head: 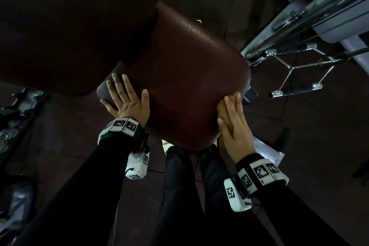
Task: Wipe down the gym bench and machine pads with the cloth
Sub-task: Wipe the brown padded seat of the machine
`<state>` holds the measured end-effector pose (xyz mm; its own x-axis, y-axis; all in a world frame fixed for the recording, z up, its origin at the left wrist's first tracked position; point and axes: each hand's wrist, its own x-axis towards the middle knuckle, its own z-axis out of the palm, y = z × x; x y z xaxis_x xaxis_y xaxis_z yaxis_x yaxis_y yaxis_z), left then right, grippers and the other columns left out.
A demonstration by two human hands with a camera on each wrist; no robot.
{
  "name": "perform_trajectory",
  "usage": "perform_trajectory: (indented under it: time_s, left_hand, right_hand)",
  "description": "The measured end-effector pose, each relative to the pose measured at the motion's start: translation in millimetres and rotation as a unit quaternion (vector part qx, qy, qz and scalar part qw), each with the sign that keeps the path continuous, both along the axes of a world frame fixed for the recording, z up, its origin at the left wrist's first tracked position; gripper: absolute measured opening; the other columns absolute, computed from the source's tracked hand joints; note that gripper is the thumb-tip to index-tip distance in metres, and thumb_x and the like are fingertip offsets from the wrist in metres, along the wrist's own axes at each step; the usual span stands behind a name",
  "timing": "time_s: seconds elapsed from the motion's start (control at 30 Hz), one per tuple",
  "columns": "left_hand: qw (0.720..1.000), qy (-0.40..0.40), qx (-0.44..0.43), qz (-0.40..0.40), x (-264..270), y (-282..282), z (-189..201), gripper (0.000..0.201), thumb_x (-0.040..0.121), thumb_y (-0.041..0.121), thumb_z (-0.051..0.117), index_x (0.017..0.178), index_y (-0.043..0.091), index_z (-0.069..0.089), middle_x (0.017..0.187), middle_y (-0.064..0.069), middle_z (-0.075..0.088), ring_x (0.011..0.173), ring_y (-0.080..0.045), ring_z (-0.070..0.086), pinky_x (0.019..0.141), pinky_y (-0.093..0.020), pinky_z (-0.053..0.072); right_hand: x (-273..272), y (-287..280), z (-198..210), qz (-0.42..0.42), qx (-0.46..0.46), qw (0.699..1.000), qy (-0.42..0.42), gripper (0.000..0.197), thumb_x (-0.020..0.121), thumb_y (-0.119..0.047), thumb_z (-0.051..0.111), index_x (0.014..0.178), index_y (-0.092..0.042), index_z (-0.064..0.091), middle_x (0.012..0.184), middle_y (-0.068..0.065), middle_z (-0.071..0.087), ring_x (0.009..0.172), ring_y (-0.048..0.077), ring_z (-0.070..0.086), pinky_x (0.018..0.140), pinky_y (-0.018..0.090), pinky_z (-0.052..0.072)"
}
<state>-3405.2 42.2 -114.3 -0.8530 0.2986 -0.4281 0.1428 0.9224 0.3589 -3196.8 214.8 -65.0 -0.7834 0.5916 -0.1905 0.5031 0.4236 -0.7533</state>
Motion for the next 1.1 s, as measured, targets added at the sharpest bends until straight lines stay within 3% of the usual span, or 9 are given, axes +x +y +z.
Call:
perform_trajectory:
  time_s: [0.03,0.1,0.23,0.33,0.47,0.57,0.73,0.87,1.1]
  left_hand:
    - [1.0,0.004,0.0,0.001,1,0,0,0.068,0.092,0.06,0.009,0.145,0.031,-0.021,0.152,0.009,-0.033,0.127,-0.001,-0.043,0.101,-0.043,-0.03]
    - [1.0,0.01,0.003,0.004,2,0,-1,0.067,0.092,0.059,0.009,0.146,0.031,-0.02,0.153,0.009,-0.031,0.127,-0.001,-0.043,0.101,-0.043,-0.029]
    - [1.0,0.026,0.003,0.006,4,-1,-4,0.066,0.093,0.058,0.01,0.145,0.032,-0.02,0.155,0.004,-0.025,0.12,0.007,-0.046,0.099,-0.04,-0.033]
    - [0.999,0.033,0.002,0.016,6,-1,-3,0.065,0.095,0.055,0.013,0.146,0.03,-0.019,0.158,-0.002,-0.015,0.118,0.012,-0.042,0.1,-0.039,-0.034]
    - [0.996,0.075,-0.021,0.032,9,5,8,0.066,0.098,0.047,0.022,0.151,0.02,-0.007,0.159,-0.002,-0.013,0.145,-0.017,-0.018,0.112,-0.054,-0.013]
    - [0.992,0.077,-0.016,0.097,28,23,27,0.061,0.099,0.041,0.024,0.152,0.019,0.003,0.16,-0.006,0.0,0.147,-0.018,-0.005,0.113,-0.057,-0.006]
    - [0.986,0.029,0.032,0.161,99,74,58,0.062,0.097,0.046,0.023,0.15,0.014,0.016,0.159,-0.003,0.013,0.146,-0.016,0.007,0.114,-0.055,-0.008]
    - [0.992,0.017,0.036,0.121,142,106,62,0.065,0.096,0.053,0.011,0.151,0.018,0.013,0.16,0.002,0.006,0.147,-0.014,0.003,0.115,-0.051,-0.007]
    - [0.993,0.025,0.012,0.113,152,117,42,0.069,0.099,0.05,0.03,0.151,0.011,0.008,0.16,-0.006,0.0,0.147,-0.022,-0.005,0.118,-0.041,-0.002]
  right_hand:
    - [-9,3,3,0.032,0.015,0.999,0.004,0.057,0.095,-0.015,0.052,0.144,-0.029,0.025,0.158,0.004,0.006,0.146,0.017,0.007,0.117,0.036,0.021]
    - [-26,2,6,0.101,0.026,0.995,0.003,0.056,0.094,-0.013,0.054,0.144,-0.019,0.028,0.157,0.008,0.009,0.146,0.026,0.005,0.118,0.047,0.015]
    - [-47,-17,-2,0.207,0.003,0.976,-0.064,0.059,0.095,-0.026,0.052,0.146,-0.025,0.022,0.157,-0.001,0.011,0.145,0.022,-0.009,0.116,0.047,-0.001]
    - [-46,-24,-8,0.252,0.027,0.965,-0.062,0.061,0.094,-0.029,0.052,0.147,-0.023,0.023,0.157,-0.006,0.011,0.145,0.019,-0.009,0.115,0.045,-0.004]
    - [-44,-5,-6,0.209,0.014,0.977,-0.048,0.056,0.097,-0.037,0.036,0.149,-0.027,0.015,0.156,-0.014,-0.001,0.143,0.008,-0.015,0.115,0.043,-0.006]
    - [-48,25,-6,0.166,0.076,0.977,-0.113,0.056,0.099,-0.036,0.033,0.149,-0.029,0.01,0.154,-0.013,-0.008,0.142,0.01,-0.018,0.115,0.049,-0.007]
    - [-73,60,-12,0.148,0.126,0.954,-0.227,0.064,0.098,-0.04,0.034,0.15,-0.02,0.003,0.157,0.008,-0.014,0.144,0.026,-0.012,0.112,0.056,-0.004]
    - [-74,63,-18,0.157,0.126,0.948,-0.246,0.07,0.096,-0.047,0.034,0.15,-0.023,-0.004,0.156,0.005,-0.02,0.144,0.023,-0.017,0.111,0.053,-0.01]
    - [-72,66,-27,0.162,0.124,0.946,-0.253,0.073,0.093,-0.055,0.03,0.148,-0.032,-0.012,0.154,-0.003,-0.027,0.142,0.015,-0.021,0.11,0.049,-0.015]
